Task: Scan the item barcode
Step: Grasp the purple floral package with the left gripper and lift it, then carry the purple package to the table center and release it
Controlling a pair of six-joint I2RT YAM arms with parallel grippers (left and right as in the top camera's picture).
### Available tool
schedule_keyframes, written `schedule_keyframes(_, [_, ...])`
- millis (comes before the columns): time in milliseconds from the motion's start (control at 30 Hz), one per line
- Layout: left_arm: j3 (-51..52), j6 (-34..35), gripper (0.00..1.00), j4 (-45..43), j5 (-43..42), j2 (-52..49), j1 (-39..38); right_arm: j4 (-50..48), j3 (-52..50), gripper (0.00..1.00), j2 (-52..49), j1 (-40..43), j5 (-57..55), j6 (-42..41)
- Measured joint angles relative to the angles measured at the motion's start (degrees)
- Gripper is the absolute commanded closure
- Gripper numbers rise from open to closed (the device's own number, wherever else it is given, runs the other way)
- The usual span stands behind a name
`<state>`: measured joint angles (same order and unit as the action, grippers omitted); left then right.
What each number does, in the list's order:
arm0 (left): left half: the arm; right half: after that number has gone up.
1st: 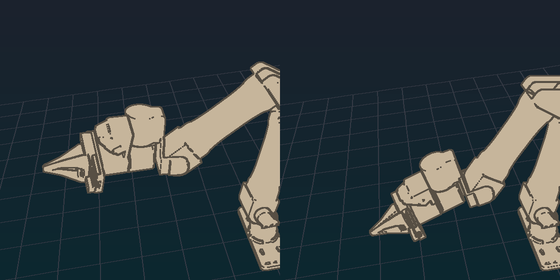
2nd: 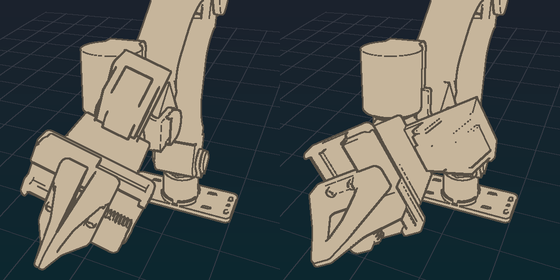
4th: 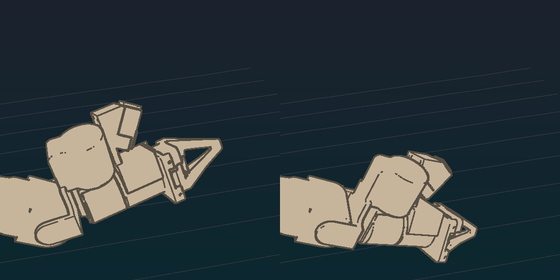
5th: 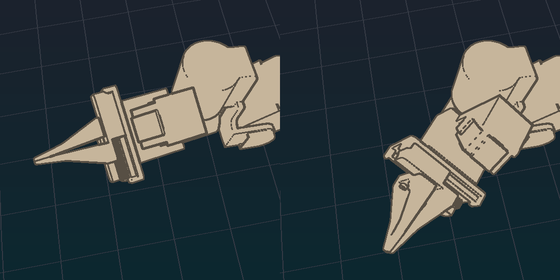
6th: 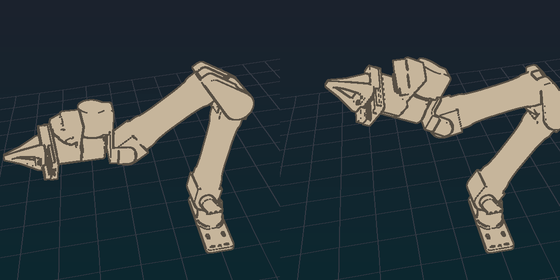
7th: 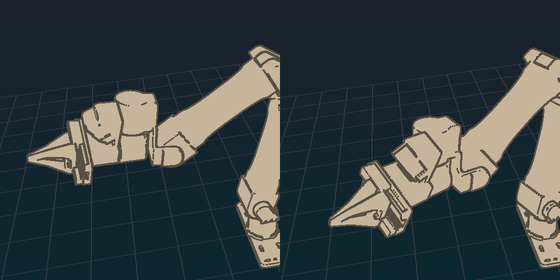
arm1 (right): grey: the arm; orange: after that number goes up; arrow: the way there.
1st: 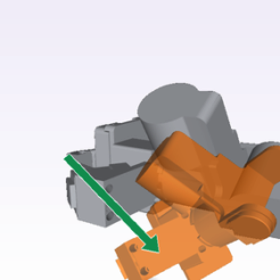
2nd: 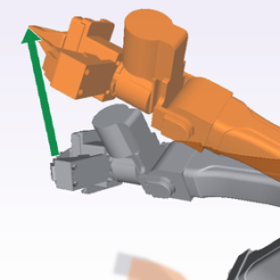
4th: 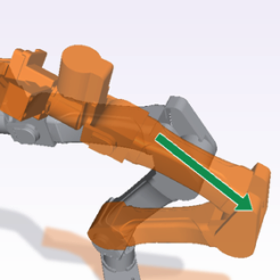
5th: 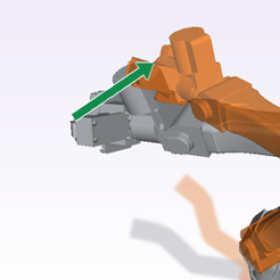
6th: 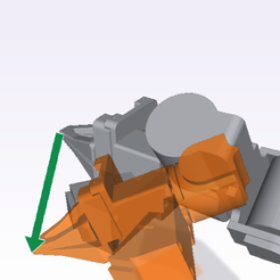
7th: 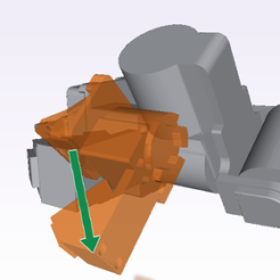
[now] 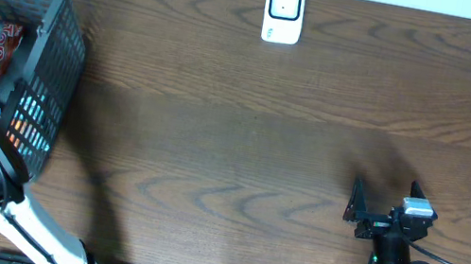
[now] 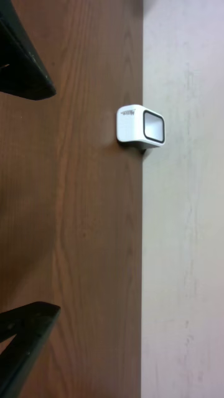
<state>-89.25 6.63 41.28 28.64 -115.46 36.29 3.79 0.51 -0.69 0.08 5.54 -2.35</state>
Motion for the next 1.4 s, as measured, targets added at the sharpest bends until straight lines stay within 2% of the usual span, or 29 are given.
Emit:
schedule_keyframes(200, [0.2, 2.5, 0.93, -1.6, -3.2, 12.7, -5.3, 0.0, 0.0, 0.01, 0.0, 0.0, 0.0, 0.0])
schedule_keyframes(333, [0.2, 2.8, 0.93, -4.2, -13.2, 24.4, -9.4, 0.0, 0.0, 0.01, 0.0, 0.0, 0.0, 0.0])
schedule_keyframes(500, [0.2, 4.1, 0.93, -8.7, -19.3, 36.5, -16.5, 0.0, 0.0, 0.01, 0.0, 0.0, 0.0, 0.0])
schedule_keyframes(667, [0.2, 4.3, 0.93, -9.7, -21.0, 46.4, -26.8, 0.0, 0.0, 0.01, 0.0, 0.0, 0.0, 0.0])
schedule_keyframes(800, [0.2, 4.4, 0.93, -8.8, -22.9, 50.9, -40.1, 0.0, 0.0, 0.01, 0.0, 0.0, 0.0, 0.0])
schedule_keyframes(933, [0.0, 5.0, 0.93, -4.2, -25.9, 48.2, -54.7, 0.0, 0.0, 0.01, 0.0, 0.0, 0.0, 0.0])
schedule_keyframes(1033, [0.0, 5.2, 0.93, -2.7, -27.1, 41.5, -62.7, 0.0, 0.0, 0.01, 0.0, 0.0, 0.0, 0.0])
schedule_keyframes(1333, [0.1, 5.2, 0.92, -7.5, -28.3, 14.7, -73.6, 0.0, 0.0, 0.01, 0.0, 0.0, 0.0, 0.0])
schedule_keyframes(1367, [0.1, 5.4, 0.83, -8.5, -28.4, 11.9, -74.2, 0.0, 0.0, 0.01, 0.0, 0.0, 0.0, 0.0])
schedule_keyframes(1400, [0.1, 5.7, 0.57, -9.4, -28.4, 9.8, -74.6, 0.0, 0.0, 0.01, 0.0, 0.0, 0.0, 0.0])
